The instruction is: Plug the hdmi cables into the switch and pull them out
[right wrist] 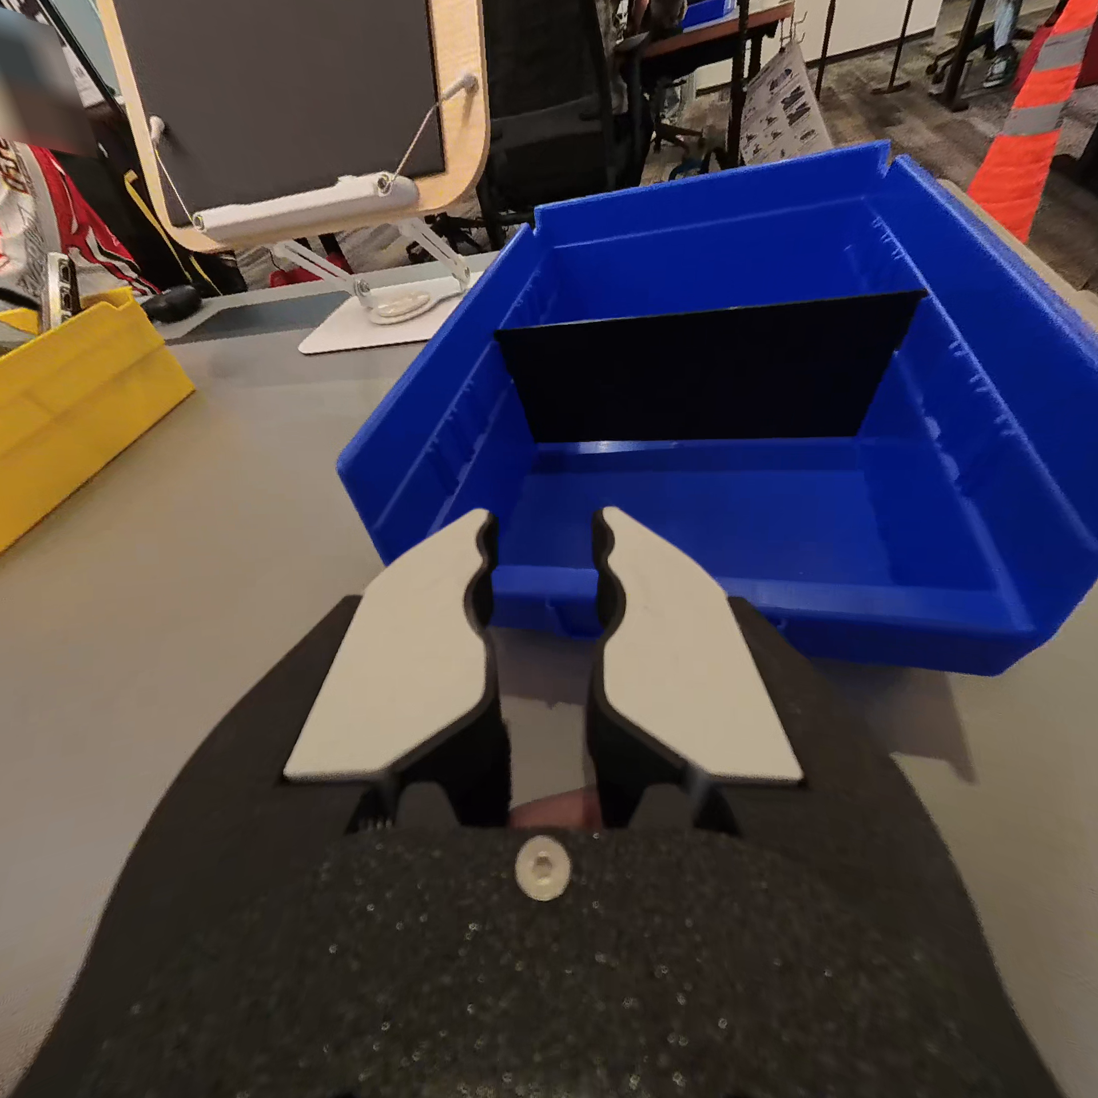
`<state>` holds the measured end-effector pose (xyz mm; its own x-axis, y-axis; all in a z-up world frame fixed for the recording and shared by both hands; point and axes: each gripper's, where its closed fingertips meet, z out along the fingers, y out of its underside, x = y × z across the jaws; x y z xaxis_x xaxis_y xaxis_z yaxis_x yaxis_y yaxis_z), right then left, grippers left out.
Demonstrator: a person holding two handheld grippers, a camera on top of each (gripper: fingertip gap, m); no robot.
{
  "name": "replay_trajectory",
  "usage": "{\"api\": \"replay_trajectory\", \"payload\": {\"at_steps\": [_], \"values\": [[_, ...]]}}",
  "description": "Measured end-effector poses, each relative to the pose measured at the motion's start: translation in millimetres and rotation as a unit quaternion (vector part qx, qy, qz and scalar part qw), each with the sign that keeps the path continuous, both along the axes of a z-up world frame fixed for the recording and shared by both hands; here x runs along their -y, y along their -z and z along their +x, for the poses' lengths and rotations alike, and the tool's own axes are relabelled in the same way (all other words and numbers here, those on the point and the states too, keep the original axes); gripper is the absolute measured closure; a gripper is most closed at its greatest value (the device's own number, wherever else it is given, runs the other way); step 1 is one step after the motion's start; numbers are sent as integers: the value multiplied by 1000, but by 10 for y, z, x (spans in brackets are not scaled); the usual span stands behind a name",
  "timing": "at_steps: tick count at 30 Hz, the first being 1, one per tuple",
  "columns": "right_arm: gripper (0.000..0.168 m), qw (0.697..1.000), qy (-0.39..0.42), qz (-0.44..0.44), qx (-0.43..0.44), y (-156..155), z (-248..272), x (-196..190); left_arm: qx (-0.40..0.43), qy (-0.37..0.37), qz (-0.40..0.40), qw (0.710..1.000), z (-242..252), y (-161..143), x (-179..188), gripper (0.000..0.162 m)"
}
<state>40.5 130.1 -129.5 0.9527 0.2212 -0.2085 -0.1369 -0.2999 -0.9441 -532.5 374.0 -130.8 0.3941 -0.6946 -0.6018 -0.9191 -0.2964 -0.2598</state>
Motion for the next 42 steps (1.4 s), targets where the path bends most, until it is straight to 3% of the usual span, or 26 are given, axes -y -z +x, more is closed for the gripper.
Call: {"api": "replay_trajectory", "payload": {"at_steps": [2, 6, 12, 16, 22, 26, 29, 33, 38, 42], "values": [[139, 1000, 3, -3, -1, 15, 34, 22, -6, 22, -2, 1000, 59, 58, -18, 130], [139, 1000, 17, -7, -12, 28, 147, 59, -36, 31, 30, 998, 12, -24, -31, 135], [139, 999, 17, -8, -46, 7, 183, 116, -4, 9, 95, 995, -175, -517, 67, 139], [139, 999, 13, -5, -46, -8, 155, 126, -3, -12, 170, 985, -308, -1087, 197, 139], [139, 1000, 6, 13, -27, -70, 84, 112, 38, -33, 318, 947, -219, -2388, 501, 140], [139, 999, -6, 45, -22, -203, -25, 117, 156, -7, 383, 910, 319, -2933, 761, 140], [139, 996, -30, 84, -30, -387, -220, 167, 220, 32, 404, 887, 938, -2948, 972, 139], [139, 975, -125, 138, -122, -879, -755, 347, 294, 83, 394, 867, 1842, -2652, 1241, 139], [131, 949, -247, 175, -82, -1362, -1480, 301, 358, 135, 357, 852, 2760, -2213, 1564, 139], [130, 931, -267, 245, -48, -1806, -1830, 94, 392, 159, 320, 848, 3209, -1857, 1779, 139]]}}
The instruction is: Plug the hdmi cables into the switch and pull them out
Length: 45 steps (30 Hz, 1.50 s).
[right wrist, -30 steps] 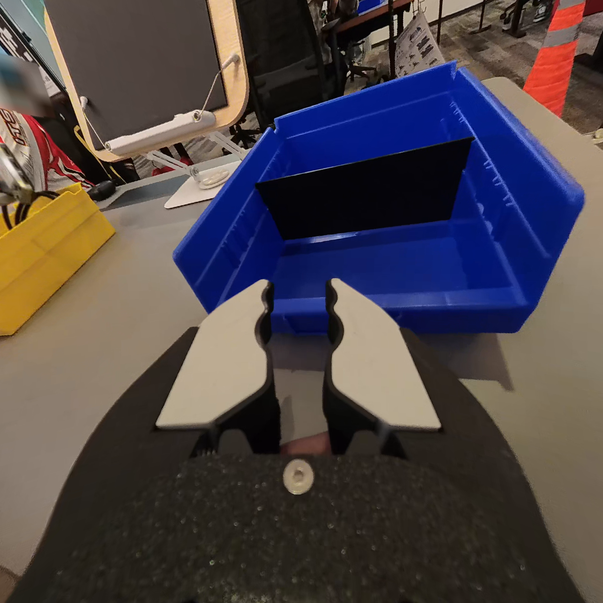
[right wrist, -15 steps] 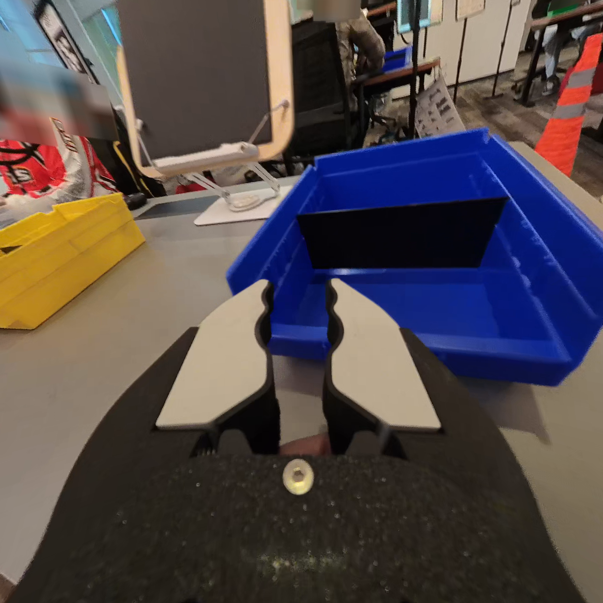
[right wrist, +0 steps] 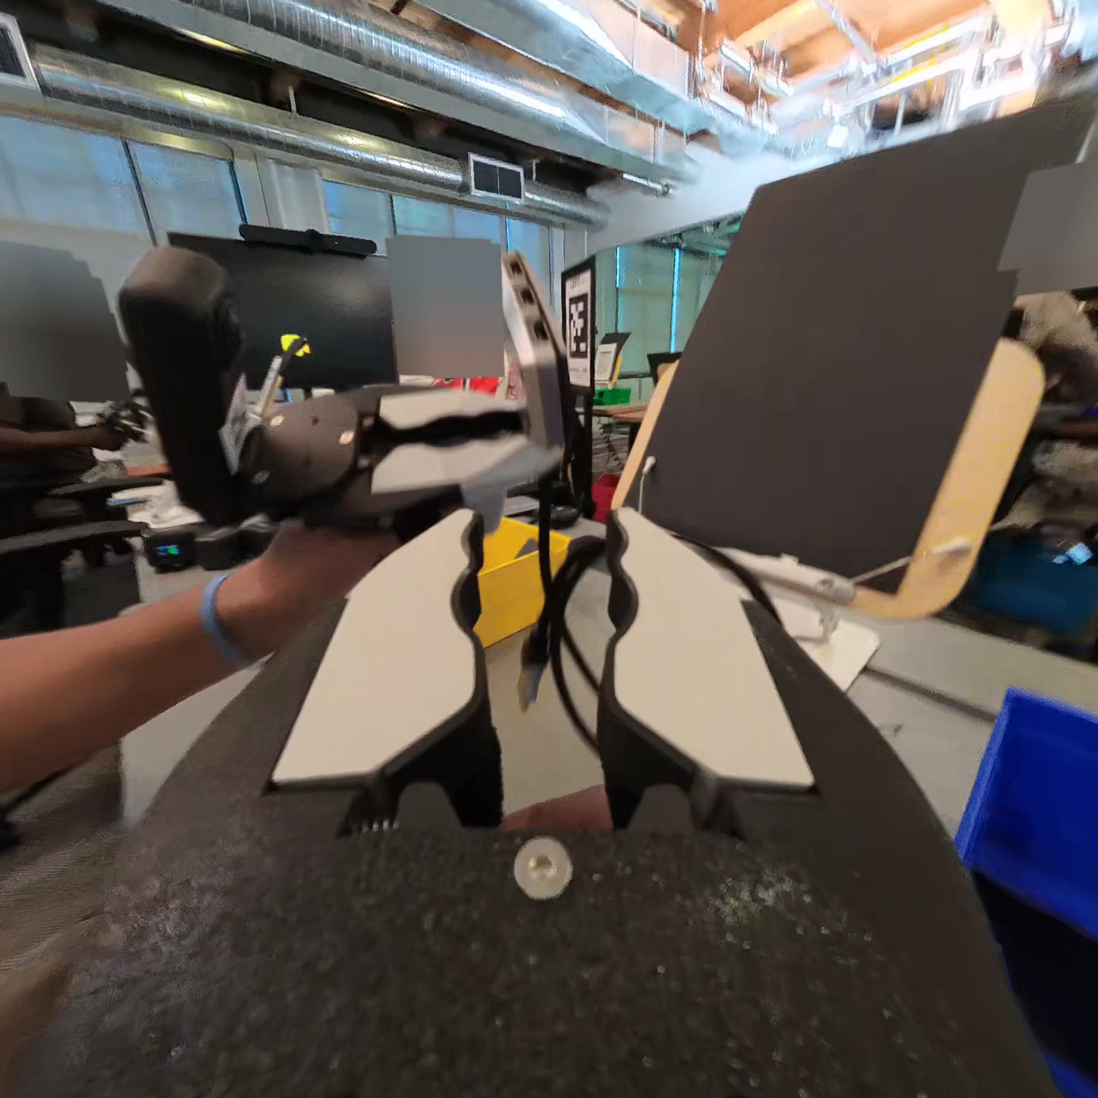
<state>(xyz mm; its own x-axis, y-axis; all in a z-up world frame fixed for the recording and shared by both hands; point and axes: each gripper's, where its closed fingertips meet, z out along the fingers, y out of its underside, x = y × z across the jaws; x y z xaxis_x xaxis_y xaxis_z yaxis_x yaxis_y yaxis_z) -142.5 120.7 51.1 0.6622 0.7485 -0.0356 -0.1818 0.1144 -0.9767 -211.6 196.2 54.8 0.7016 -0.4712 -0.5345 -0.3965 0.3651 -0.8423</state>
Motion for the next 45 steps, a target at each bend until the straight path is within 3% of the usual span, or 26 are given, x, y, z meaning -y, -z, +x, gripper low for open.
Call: {"api": "replay_trajectory", "payload": {"at_steps": [9, 18, 22, 26, 31, 37, 40, 42, 43, 45], "values": [[134, 999, -6, 28, 18, 9, -365, -280, 2, 37, -51, 998, 312, 439, 239, 139], [145, 998, -6, 62, 32, 59, -474, -368, 10, 35, -62, 997, 325, 624, 290, 139], [145, 991, -11, 71, 110, 172, -648, -432, 23, 22, -104, 994, 180, 773, 255, 139], [145, 953, 38, 163, 252, 256, -866, -551, 18, -10, -152, 988, -178, 1000, 391, 139], [145, 890, 45, 253, 377, 583, -1215, -740, 46, -24, -278, 959, -730, 1429, 992, 142], [145, 841, 30, 328, 429, 1311, -1569, -825, 74, -113, -315, 939, -1486, 1843, 1580, 146], [145, 849, 26, 329, 411, 1681, -1595, -877, 128, -122, -391, 903, -1657, 2157, 1743, 143], [145, 833, 24, 344, 432, 1868, -1564, -912, 132, -126, -451, 874, -1722, 2328, 1772, 131], [145, 830, 31, 357, 427, 1820, -1546, -907, 144, -128, -466, 863, -1751, 2367, 1756, 129], [145, 860, 22, 322, 394, 1765, -1503, -926, 157, -119, -494, 847, -1767, 2441, 1744, 127]]}}
